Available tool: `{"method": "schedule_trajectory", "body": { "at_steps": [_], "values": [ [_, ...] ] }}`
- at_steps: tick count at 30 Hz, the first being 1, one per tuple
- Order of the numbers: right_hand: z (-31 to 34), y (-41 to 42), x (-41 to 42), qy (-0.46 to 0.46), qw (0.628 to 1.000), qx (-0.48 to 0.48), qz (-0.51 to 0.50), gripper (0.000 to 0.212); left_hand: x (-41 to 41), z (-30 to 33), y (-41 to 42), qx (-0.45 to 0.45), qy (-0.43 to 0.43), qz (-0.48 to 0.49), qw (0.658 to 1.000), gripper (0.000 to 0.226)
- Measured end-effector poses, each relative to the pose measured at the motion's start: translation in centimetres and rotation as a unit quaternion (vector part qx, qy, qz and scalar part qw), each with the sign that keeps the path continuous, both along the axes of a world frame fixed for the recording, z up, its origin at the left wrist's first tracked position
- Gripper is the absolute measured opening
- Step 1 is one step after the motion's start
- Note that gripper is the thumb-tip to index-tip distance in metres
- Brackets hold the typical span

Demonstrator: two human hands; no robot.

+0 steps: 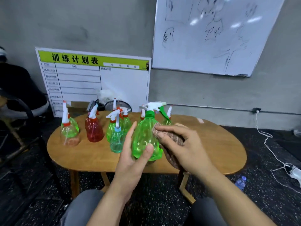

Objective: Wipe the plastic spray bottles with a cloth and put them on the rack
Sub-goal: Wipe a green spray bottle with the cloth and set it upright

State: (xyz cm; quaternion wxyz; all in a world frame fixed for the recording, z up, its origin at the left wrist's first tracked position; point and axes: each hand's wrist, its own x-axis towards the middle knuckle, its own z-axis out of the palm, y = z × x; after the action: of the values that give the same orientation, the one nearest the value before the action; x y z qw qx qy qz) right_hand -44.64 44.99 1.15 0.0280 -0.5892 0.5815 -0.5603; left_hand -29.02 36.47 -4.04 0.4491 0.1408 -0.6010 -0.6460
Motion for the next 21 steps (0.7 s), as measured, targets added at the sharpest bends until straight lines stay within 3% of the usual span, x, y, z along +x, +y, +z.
{"method": "schedule_trajectory", "body": {
  "at_steps": [3, 7, 11, 17, 21],
  "values": [
    [4.3, 0.2, -0.1, -0.065, 0.998, -0.026, 0.009, 0.016, -0.1, 4.4, -0.2, -0.078, -0.010, -0.018, 0.997, 0.089],
    [10.4, 0.9, 0.0, -0.156, 0.985, -0.061, 0.038, 0.014, -0.8, 9.0, -0.9, -0.174, -0.024, -0.007, 0.985, 0.114],
    [15.1, 1.7, -0.1, -0.224, 0.968, -0.094, 0.052, 0.012, -1.9, 13.2, -0.3, -0.271, -0.029, 0.060, 0.960, 0.111],
    [19.4, 3.6, 0.4, -0.215, 0.967, -0.131, 0.050, 0.012, -2.6, 18.3, 0.3, -0.360, -0.015, 0.148, 0.921, 0.107],
    [19.1, 5.0, 1.2, -0.107, 0.971, -0.215, 0.005, 0.009, -2.6, 19.9, 0.6, -0.355, -0.007, 0.185, 0.916, 0.098]
  ]
}}
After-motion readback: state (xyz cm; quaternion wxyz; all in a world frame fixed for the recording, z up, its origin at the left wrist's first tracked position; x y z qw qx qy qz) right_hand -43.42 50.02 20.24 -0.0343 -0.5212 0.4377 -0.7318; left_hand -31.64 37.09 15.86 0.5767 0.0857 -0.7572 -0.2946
